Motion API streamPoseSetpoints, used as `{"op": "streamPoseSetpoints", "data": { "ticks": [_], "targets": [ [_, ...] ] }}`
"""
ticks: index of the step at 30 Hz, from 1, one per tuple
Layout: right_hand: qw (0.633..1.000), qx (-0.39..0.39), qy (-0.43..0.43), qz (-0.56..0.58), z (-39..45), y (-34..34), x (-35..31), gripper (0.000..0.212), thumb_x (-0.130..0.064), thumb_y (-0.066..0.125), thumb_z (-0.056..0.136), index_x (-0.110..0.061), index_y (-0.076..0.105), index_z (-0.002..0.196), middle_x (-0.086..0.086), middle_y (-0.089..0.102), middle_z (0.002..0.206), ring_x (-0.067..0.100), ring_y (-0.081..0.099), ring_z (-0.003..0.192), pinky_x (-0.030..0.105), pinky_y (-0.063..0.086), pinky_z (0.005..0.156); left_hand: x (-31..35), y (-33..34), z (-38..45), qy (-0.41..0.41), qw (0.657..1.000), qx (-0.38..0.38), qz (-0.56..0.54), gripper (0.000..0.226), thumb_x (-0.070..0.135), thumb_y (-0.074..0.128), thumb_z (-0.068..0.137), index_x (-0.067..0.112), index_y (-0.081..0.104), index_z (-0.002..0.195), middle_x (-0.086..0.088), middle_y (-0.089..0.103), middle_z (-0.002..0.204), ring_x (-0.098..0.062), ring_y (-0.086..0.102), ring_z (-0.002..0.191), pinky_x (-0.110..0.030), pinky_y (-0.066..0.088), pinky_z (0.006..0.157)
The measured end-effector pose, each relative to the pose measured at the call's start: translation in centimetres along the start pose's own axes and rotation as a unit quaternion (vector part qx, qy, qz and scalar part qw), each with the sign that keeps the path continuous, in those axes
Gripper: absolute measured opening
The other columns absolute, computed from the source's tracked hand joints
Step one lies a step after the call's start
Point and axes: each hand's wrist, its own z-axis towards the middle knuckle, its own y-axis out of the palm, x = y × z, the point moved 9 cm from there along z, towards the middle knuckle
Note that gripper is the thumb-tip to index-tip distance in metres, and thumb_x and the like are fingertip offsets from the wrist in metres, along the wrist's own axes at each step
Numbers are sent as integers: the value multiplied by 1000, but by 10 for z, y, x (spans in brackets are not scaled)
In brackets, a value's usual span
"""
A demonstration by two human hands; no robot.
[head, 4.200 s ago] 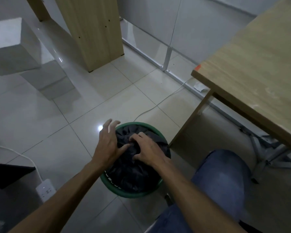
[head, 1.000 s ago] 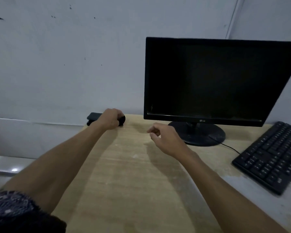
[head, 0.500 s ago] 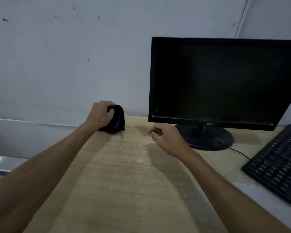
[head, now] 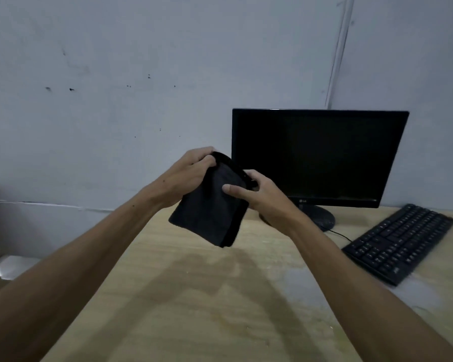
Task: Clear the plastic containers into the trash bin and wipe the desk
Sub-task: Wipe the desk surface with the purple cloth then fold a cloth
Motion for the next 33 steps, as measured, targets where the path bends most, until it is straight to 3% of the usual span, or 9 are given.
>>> {"op": "streamPoseSetpoints", "data": {
  "ticks": [3,9,12,15,18,21,25,28,33],
  "targets": [
    [993,-29,21,113,-30,-11,2,39,-27,80,90,-10,70,125,15,74,122,33,71,114,52,57,101,7,12,-15,-23,998,-1,-66,27,13,39,105,-5,60,106,-9,62,91,-20,56,83,-34,46,76],
    [974,16,53,217,-73,-31,5,34,-35,61,103,-18,65,133,11,70,130,31,68,118,41,60,92,-20,57,-43,-134,972,-3,-193,39,37,70,96,7,62,121,-11,75,113,-16,73,95,-30,57,78],
    [970,58,96,215,-88,-40,19,37,-42,57,104,-19,59,133,14,67,129,33,67,117,44,60,91,-29,72,-63,-141,986,48,-71,49,43,82,84,11,57,111,-5,69,106,-14,69,93,-28,57,82],
    [962,84,139,221,-100,-43,36,40,-43,55,106,-14,55,134,17,67,127,32,67,115,44,59,90,4,72,-78,20,980,175,89,39,47,82,81,17,61,94,3,65,87,-11,62,78,-21,50,68],
    [950,96,160,250,-105,-43,42,43,-47,50,107,-11,62,126,17,74,117,30,73,106,41,61,83,21,106,-78,32,991,68,112,39,53,82,78,19,68,90,7,68,82,-6,64,74,-14,44,63],
    [941,90,165,281,-105,-41,42,43,-45,47,108,-11,66,127,14,77,116,27,76,103,38,61,74,21,109,-72,28,987,64,145,19,37,85,81,21,75,87,10,72,81,1,65,72,-16,49,66],
    [946,112,162,259,-102,-55,47,38,-41,47,109,-18,62,134,15,70,130,31,67,115,41,60,76,3,92,-66,-33,998,61,-2,9,22,76,91,19,81,84,4,78,78,-13,75,78,-31,62,75],
    [943,150,161,248,-101,-75,48,33,-37,52,107,-18,64,131,16,71,129,29,67,108,43,58,84,-15,68,-64,-120,971,107,-175,13,14,66,97,9,71,86,-7,75,80,-27,76,80,-36,64,73],
    [949,234,174,121,-108,-120,49,13,-31,54,107,-20,61,109,14,69,115,28,67,104,39,57,77,-24,9,-48,-139,936,194,-258,24,9,53,101,17,55,78,-4,68,78,-23,70,72,-33,62,66]
  ]
}}
